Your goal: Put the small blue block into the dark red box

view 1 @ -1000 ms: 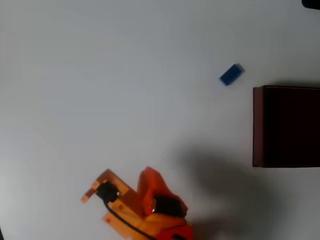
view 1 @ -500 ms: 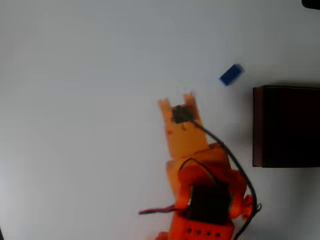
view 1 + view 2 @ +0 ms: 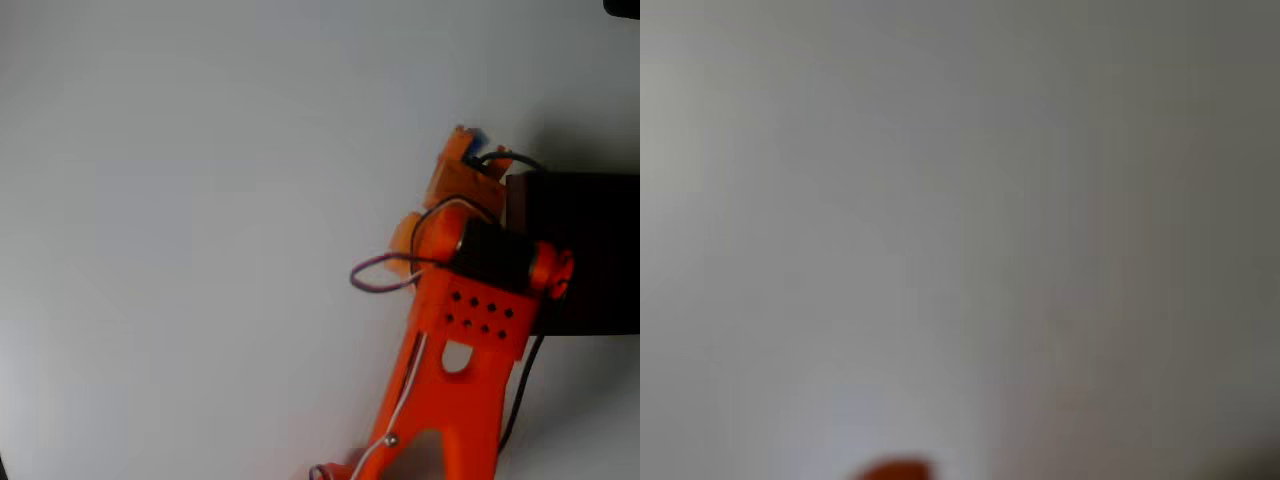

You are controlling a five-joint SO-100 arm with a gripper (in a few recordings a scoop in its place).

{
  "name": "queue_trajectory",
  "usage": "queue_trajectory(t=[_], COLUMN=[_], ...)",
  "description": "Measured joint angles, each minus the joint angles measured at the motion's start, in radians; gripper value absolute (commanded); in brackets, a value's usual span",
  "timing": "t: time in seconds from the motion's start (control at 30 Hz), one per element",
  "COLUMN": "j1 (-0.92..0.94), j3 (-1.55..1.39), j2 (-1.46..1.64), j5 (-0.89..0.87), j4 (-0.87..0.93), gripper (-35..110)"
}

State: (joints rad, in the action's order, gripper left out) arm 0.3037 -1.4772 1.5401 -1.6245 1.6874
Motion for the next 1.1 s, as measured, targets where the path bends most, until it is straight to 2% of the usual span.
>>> queue_trajectory(t=[0.67, 1.1], j1=[-0.091, -0.077], j3=[0.69, 0.95], j2=[-0.554, -0.738], j5=[-0.428, -0.44], j4=[0.117, 0.117], gripper=[24, 24])
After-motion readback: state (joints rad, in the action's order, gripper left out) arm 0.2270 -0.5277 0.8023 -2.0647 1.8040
